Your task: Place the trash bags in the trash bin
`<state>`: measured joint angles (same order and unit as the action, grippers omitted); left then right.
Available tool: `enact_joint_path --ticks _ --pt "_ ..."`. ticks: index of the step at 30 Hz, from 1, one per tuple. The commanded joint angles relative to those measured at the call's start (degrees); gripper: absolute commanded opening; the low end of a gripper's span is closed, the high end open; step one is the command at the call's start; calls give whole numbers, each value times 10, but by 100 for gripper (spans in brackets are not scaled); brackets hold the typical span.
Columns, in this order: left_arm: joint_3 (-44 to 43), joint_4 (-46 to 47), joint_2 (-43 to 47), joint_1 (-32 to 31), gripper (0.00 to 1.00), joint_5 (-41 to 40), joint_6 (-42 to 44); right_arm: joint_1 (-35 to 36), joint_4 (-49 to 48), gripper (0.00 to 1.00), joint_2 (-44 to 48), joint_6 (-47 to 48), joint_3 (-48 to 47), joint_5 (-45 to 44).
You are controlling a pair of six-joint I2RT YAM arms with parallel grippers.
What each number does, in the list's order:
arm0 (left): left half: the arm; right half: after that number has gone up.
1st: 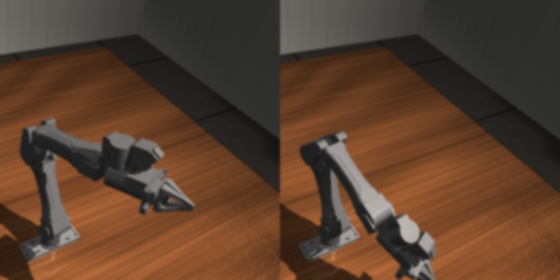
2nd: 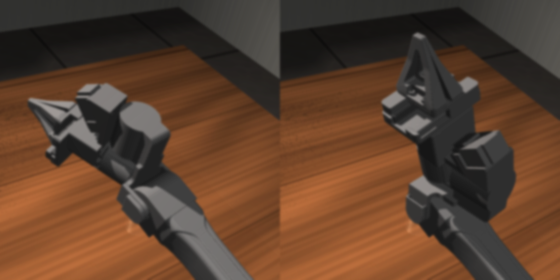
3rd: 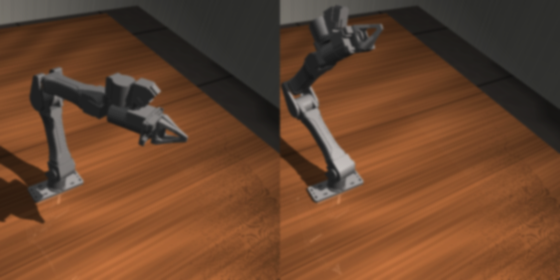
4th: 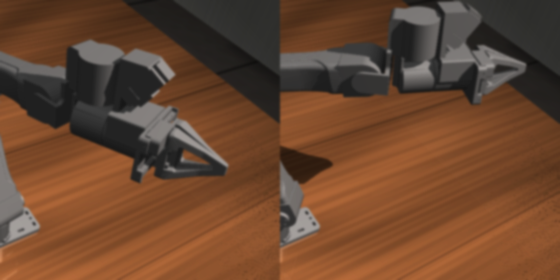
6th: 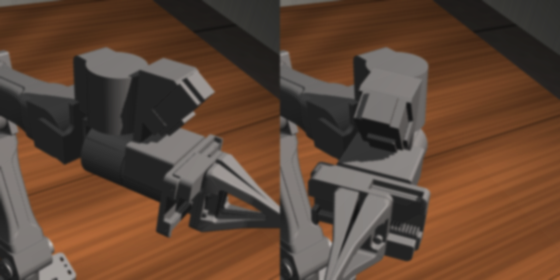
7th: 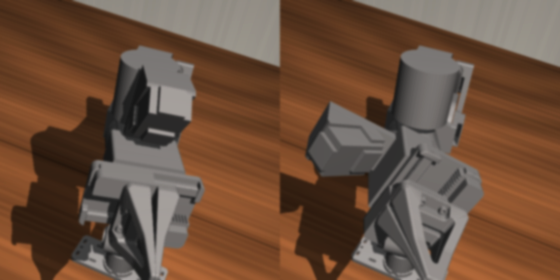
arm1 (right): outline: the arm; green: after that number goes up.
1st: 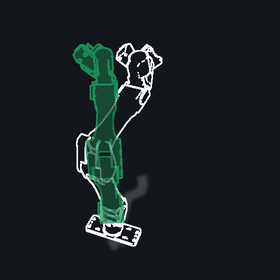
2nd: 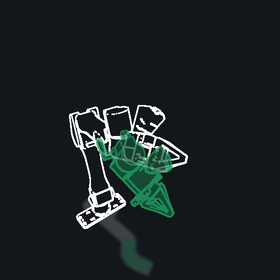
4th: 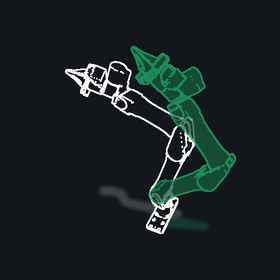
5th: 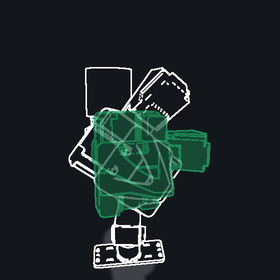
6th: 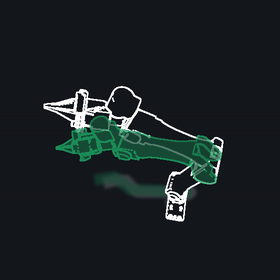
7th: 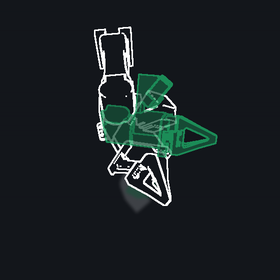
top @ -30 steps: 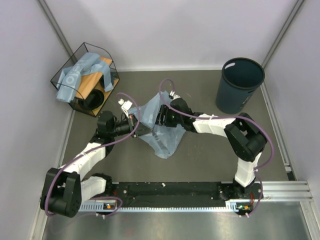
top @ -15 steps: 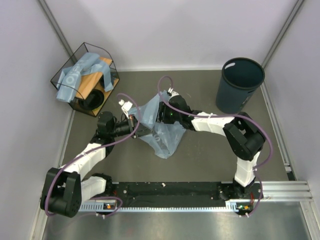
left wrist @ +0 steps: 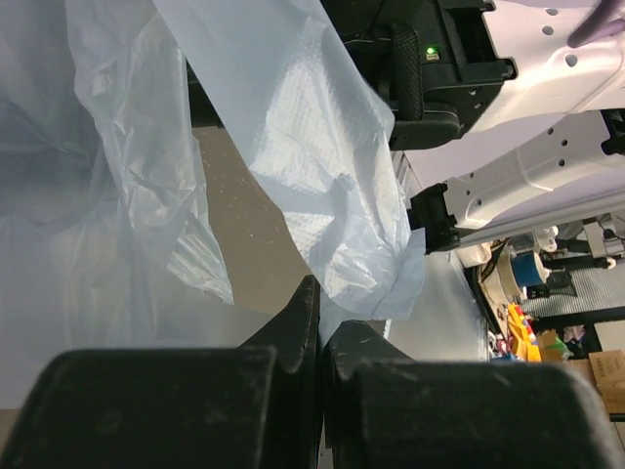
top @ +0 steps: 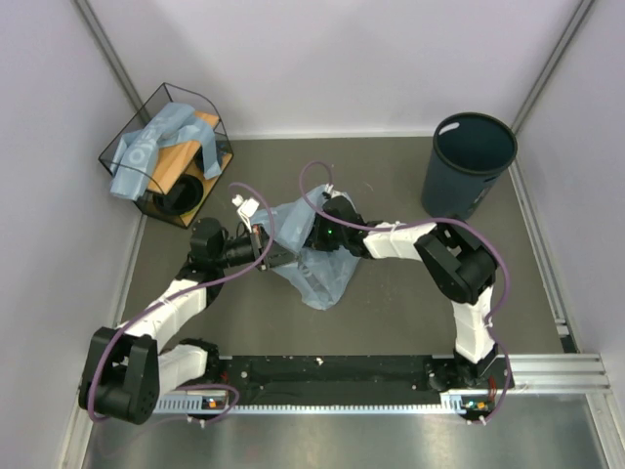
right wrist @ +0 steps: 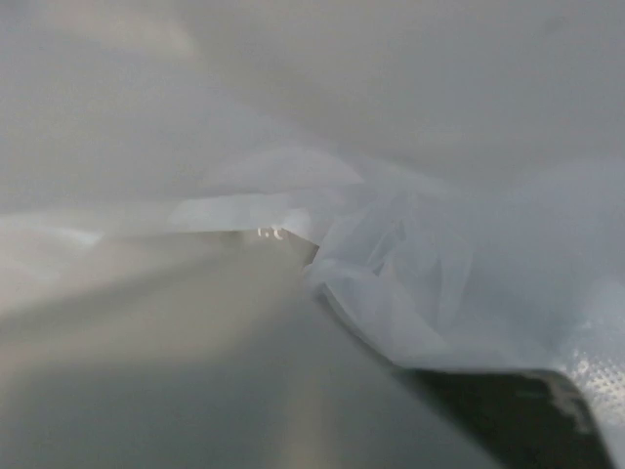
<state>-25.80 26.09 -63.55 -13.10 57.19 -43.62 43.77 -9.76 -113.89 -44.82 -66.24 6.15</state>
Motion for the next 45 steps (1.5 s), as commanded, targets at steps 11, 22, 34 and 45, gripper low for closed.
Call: enact_joint_path --ticks 11,22,34,45 --pt "-138 -175 16 30 0 -73 112 -73 105 0 355 99 87 147" --pt "-150 -101 45 -6 0 21 71 -82 1 0 460 47 137 395" --pt "-116 -57 42 -85 0 -61 46 -53 -86 0 368 -9 81 462" --pt "-66 -39 73 -29 0 -30 54 -69 -8 0 434 28 83 516"
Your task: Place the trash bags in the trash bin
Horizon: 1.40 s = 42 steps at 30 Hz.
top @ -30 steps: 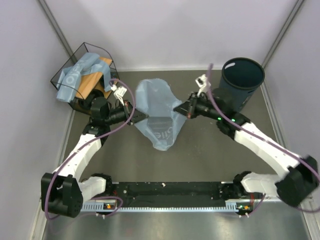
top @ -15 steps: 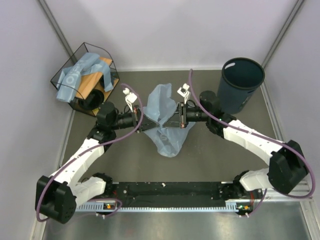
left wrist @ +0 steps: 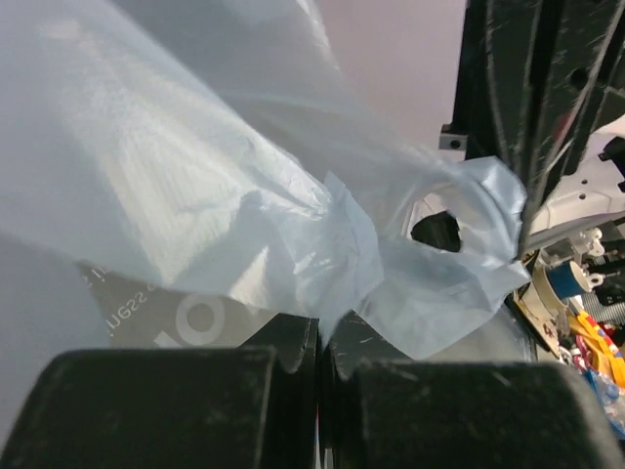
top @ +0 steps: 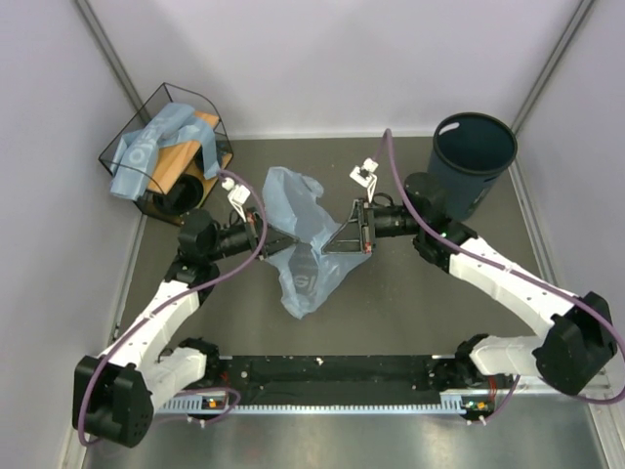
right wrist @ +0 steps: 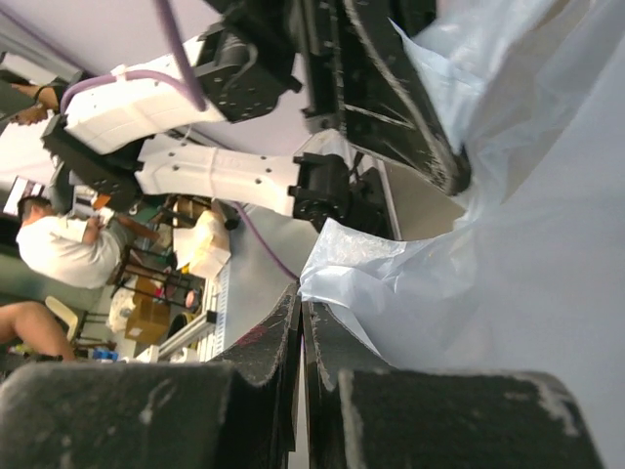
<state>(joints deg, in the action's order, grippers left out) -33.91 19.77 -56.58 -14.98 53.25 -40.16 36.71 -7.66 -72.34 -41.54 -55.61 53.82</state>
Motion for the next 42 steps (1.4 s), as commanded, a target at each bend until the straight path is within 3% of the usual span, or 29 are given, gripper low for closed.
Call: enact_joint_path --ticks 1,6,10,11,12,17,19,23,27,30,31,32,37,38,39,42 --pt "17 54 -5 -18 0 17 11 6 -40 0 9 -13 -25 42" --pt "5 127 -41 -78 0 17 -32 13 -65 0 -24 -28 -34 48" --pt "5 185 -51 -87 0 33 -77 12 -18 0 -43 10 -53 46" --pt "6 195 -46 -87 0 35 -83 13 -6 16 -43 17 -56 36" --pt "6 194 -42 -89 0 37 -88 13 11 24 -43 23 -59 27" --pt "9 149 -16 -102 0 25 -61 13 56 54 -47 58 -70 -11" --pt "9 134 -17 -109 0 15 -56 15 52 60 -52 52 -72 -13" --pt "3 116 -21 -119 0 -10 -49 36 68 60 -59 63 -82 -41" --pt "-12 93 -28 -120 0 -17 -38 54 127 55 -70 95 -97 -93" --pt "-22 62 -23 -117 0 -10 -13 49 165 24 -69 121 -113 -126" --pt "-26 41 -19 -114 0 -13 -4 34 171 7 -61 120 -114 -126" --pt "-27 -6 -5 -96 0 -14 4 22 181 1 -55 116 -117 -120" --pt "-54 -157 44 5 0 -11 110 -98 239 0 9 144 -112 -56" --pt "-71 -194 46 34 0 -27 179 -113 257 0 34 158 -110 -58" --pt "-91 -286 45 40 0 -49 221 -131 290 0 43 169 -106 -63" --pt "-177 -405 -17 40 0 -97 321 -197 301 0 34 185 -106 -79"
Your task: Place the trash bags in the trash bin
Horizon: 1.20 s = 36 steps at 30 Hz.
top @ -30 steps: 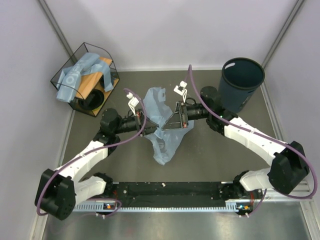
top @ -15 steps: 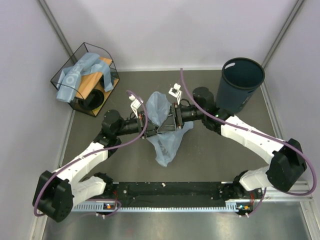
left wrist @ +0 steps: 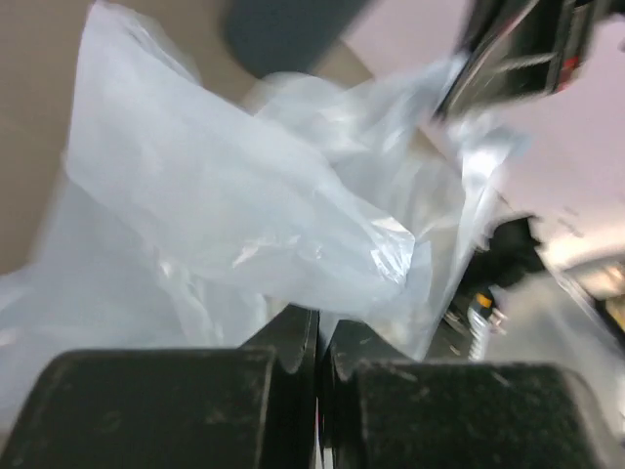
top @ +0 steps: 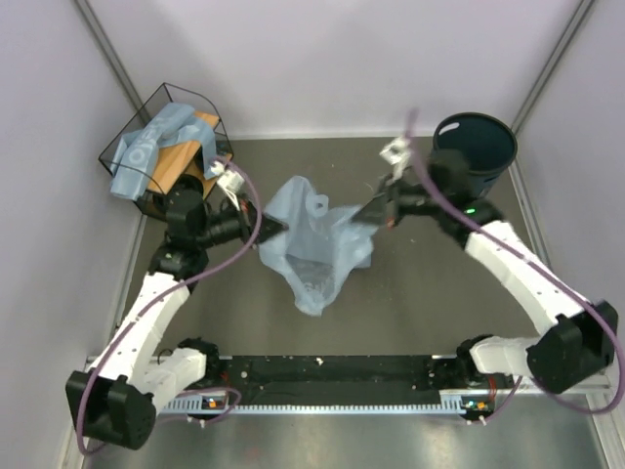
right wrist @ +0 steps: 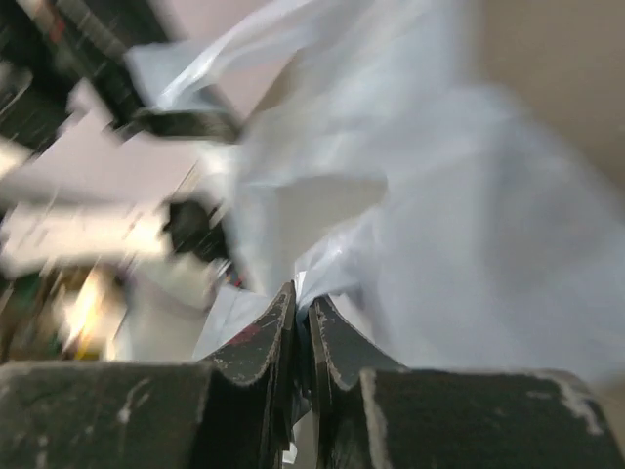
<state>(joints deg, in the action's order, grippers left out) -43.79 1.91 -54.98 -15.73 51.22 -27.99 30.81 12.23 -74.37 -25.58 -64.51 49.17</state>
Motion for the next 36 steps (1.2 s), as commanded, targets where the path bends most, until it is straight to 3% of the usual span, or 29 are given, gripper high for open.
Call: enact_joint_path --ticks 1,3,4,5,6,7,8,9,10,11,12,13,14,15,16,17,19,21,23,24,25,27,30,36 --pt "-157 -242 -95 47 0 -76 215 -151 104 0 35 28 -41 -46" --pt "-272 -296 -170 47 0 -68 251 -186 106 0 -62 23 -190 -40" --pt "-421 -311 -250 47 0 -65 260 -195 113 0 -93 21 -259 -34" --pt "-510 -327 -291 47 0 -47 268 -202 122 0 -130 20 -415 -36" --pt "-604 -340 -330 47 0 -43 266 -210 133 0 -160 20 -502 -36" --pt "-786 -339 -393 47 0 -39 255 -211 157 0 -221 19 -588 -28" --pt "-869 -327 -419 47 0 -26 230 -211 169 0 -245 19 -749 -23" --pt "-976 -302 -434 47 0 -20 213 -211 169 0 -260 4 -807 -15" --pt "-986 -208 -425 47 0 -10 197 -210 149 0 -255 -2 -849 3" --pt "-968 -154 -401 47 0 4 172 -205 140 0 -236 -1 -832 12" --pt "-852 -87 -366 47 0 23 164 -188 134 0 -200 38 -793 15" --pt "-764 -25 -275 44 0 18 162 -173 124 0 -158 70 -730 8" --pt "-671 93 -228 37 0 11 177 -156 85 0 -61 104 -560 0" --pt "-516 101 -186 29 0 2 205 -137 84 0 -18 200 -474 -24" --pt "-459 76 -134 12 0 -1 243 -94 89 0 15 235 -395 -88" --pt "-412 -62 -118 4 0 -8 338 -85 113 0 52 253 -263 -96" --pt "-260 -179 -95 -1 0 -14 414 -66 143 0 63 310 -90 -131" --pt "-116 -308 -84 -5 0 -37 526 -51 180 0 68 357 6 -152" --pt "-57 -377 -84 -13 0 -79 580 -42 191 0 71 367 108 -170" --pt "-24 -434 -84 -12 0 -70 599 -39 210 0 77 363 125 -167" --pt "-14 -420 -61 -29 0 -99 628 -36 220 0 78 361 137 -160" --pt "-19 -379 -36 -26 0 -113 557 -32 227 0 87 357 127 -145" --pt "-100 -367 -49 -24 0 -82 538 -32 226 0 67 351 35 -130" --pt "-248 -337 -181 15 0 -149 529 -35 215 0 -103 387 -202 -152"
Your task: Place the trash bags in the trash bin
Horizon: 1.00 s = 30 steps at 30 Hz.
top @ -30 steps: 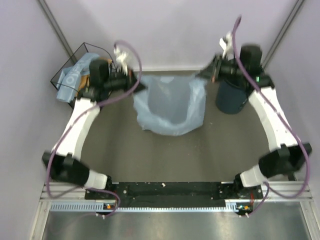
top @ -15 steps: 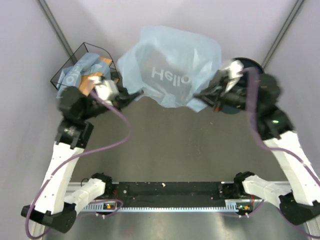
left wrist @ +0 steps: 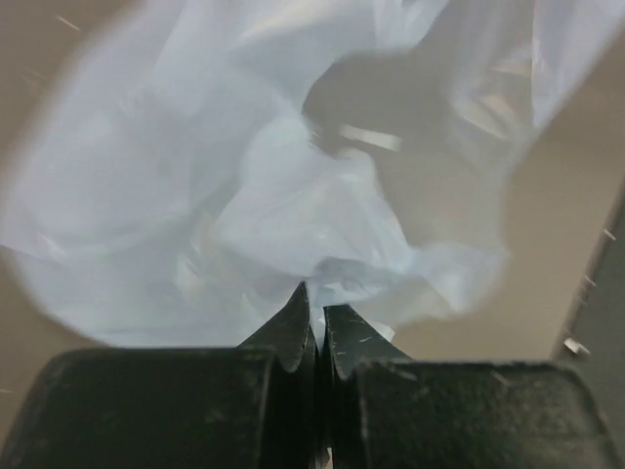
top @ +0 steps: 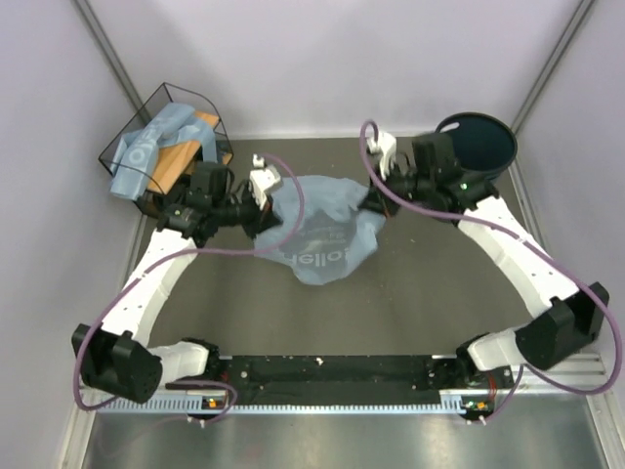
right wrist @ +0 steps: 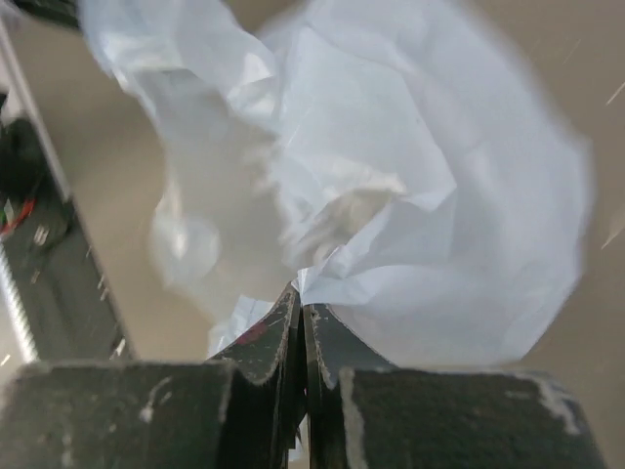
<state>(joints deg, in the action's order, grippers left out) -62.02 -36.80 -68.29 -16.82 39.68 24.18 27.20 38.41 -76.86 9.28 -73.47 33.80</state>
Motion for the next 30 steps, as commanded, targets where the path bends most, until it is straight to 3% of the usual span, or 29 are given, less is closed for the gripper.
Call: enact_joint_path --ticks 1,6,9,11,14,18,22,25,26,28,30 --pt "-75 63 -72 40 0 -46 3 1 -48 0 -130 38 -169 -5" --pt "-164 143 -123 76 0 -33 -34 -5 -53 0 -241 7 -349 -10" --pt "-165 173 -86 84 0 -5 -20 -3 -59 0 -241 -14 -403 34" --pt "-109 206 -51 89 0 10 -6 7 -69 0 -221 -22 -372 57" --pt "-40 249 22 107 0 14 24 48 -117 0 -155 -6 -248 90" --pt "-22 149 52 146 0 40 106 99 -142 0 -122 -6 -108 82" --pt "19 28 44 164 0 22 216 117 -143 1 -121 -5 -52 61" --pt "52 -6 34 180 0 6 246 115 -132 23 -101 -18 -42 29" --pt "64 -20 33 181 0 2 252 110 -120 42 -93 -23 -40 26" --pt "75 -21 30 182 0 -19 251 98 -98 60 -73 -28 -41 4" --pt "82 -21 30 187 8 -35 250 83 -45 74 -42 -23 -53 -2"
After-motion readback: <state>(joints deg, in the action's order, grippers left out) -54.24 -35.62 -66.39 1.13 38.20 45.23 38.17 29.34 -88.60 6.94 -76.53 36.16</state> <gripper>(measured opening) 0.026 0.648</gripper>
